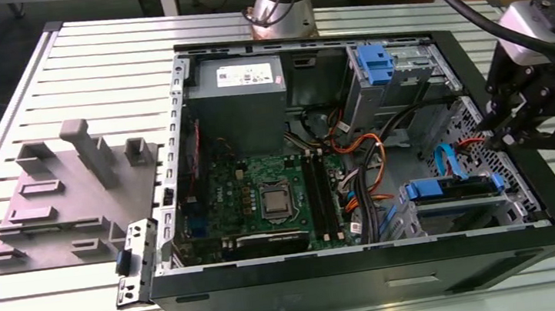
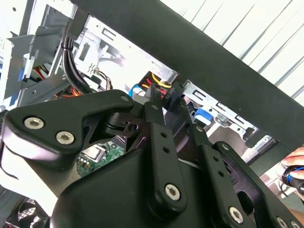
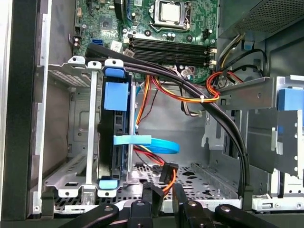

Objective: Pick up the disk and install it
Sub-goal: 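Insert the second disk wire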

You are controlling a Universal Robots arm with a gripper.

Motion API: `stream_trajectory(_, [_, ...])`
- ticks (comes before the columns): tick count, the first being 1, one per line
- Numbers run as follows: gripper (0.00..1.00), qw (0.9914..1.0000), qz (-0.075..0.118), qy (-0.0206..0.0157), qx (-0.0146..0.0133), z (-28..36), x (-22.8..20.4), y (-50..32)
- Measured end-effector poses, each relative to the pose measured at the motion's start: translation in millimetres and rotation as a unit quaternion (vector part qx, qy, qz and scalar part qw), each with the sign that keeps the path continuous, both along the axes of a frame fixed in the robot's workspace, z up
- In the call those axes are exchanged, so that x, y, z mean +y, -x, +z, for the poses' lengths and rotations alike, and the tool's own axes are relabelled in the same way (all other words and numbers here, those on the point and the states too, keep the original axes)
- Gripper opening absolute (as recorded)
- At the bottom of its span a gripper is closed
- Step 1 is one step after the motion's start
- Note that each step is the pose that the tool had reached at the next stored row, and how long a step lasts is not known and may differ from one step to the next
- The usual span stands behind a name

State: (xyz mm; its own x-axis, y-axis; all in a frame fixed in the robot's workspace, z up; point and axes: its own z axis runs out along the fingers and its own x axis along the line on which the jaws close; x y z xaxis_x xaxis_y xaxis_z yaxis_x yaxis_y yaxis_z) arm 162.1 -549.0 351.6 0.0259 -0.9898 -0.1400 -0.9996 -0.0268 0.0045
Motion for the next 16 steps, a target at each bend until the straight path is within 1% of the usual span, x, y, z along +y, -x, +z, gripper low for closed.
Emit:
stream_trajectory(3, [0.31, 0.99998, -0.006, 0.0001, 0.0000, -0.2, -1.3, -0.3])
stream_trajectory(8, [0.31, 0.99970, -0.024, 0.0001, 0.0000, -1.4, -3.2, -0.3])
stream_trajectory(12, [0.31, 0.99949, -0.032, 0.0001, 0.0000, -2.4, -5.8, -0.3])
stream_trajectory(16, [0.31, 0.99928, -0.038, 0.0002, 0.0000, -4.0, -7.1, -1.0])
